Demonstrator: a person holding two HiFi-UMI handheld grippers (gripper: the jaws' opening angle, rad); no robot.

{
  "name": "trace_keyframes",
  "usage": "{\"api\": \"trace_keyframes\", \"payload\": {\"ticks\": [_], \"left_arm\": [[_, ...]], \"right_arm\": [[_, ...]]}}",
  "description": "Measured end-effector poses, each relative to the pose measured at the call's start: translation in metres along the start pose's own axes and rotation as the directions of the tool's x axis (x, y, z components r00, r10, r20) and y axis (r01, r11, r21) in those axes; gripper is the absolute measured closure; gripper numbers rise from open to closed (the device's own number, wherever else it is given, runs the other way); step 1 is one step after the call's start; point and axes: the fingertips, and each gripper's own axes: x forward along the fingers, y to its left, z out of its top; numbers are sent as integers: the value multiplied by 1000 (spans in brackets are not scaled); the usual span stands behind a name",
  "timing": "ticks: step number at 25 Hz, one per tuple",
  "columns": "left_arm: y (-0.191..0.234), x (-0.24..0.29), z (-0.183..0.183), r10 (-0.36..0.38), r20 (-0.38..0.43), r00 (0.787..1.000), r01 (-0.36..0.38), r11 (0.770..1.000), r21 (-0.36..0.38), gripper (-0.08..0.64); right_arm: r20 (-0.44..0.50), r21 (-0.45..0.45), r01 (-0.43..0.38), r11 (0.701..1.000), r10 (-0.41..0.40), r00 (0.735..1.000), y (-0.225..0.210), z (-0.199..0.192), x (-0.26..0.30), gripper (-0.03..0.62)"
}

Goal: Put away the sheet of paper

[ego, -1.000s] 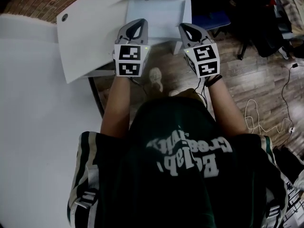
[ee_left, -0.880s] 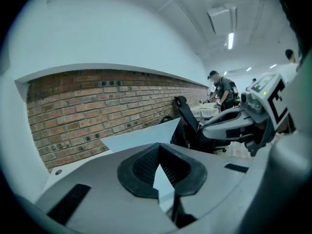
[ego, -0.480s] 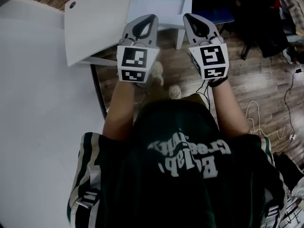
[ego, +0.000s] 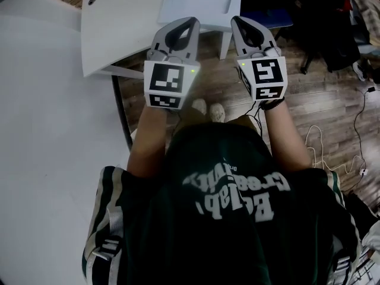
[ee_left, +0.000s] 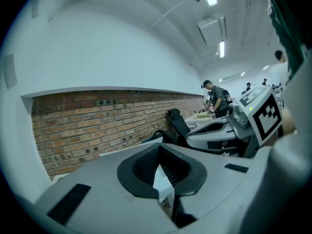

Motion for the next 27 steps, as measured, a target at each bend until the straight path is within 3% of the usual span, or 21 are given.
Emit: {"api": "trace_keyframes", "payload": {"ticks": [4,10,27], "left_arm": [[-1,0,-5,2,2,1000,-2,1000,-19,558],[-4,-8,6,2,76,997,0,1000,-15,558],[-8,-16,12,28,70,997,-29,1000,4,558]], "right_arm": [[43,-43,-14,999,16,999,7,7,-5,598],[49,-62,-26,998,29,998,13,9,-4,598],[84,-74,-57,996,63,995,19,24,-12,598]]}}
